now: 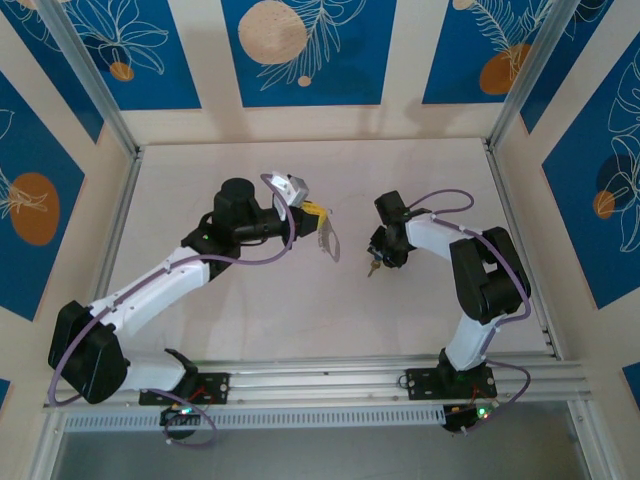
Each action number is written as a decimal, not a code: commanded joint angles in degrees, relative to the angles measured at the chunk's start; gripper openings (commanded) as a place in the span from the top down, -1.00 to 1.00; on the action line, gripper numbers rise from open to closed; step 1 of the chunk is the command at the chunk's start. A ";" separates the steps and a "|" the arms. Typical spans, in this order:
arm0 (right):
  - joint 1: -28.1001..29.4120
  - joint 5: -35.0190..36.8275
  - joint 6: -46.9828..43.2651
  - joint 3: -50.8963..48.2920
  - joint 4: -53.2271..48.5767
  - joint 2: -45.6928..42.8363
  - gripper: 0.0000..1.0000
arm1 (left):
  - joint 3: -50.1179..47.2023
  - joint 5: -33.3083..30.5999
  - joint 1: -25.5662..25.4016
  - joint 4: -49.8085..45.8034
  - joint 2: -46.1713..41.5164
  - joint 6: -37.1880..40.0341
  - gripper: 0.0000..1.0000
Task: Put the keys on the keyring
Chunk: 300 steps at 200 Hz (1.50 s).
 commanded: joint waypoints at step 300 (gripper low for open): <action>5.48 10.54 -6.63 6.71 -8.92 3.35 0.47 | 2.37 1.49 -1.59 3.06 -0.24 -1.56 1.00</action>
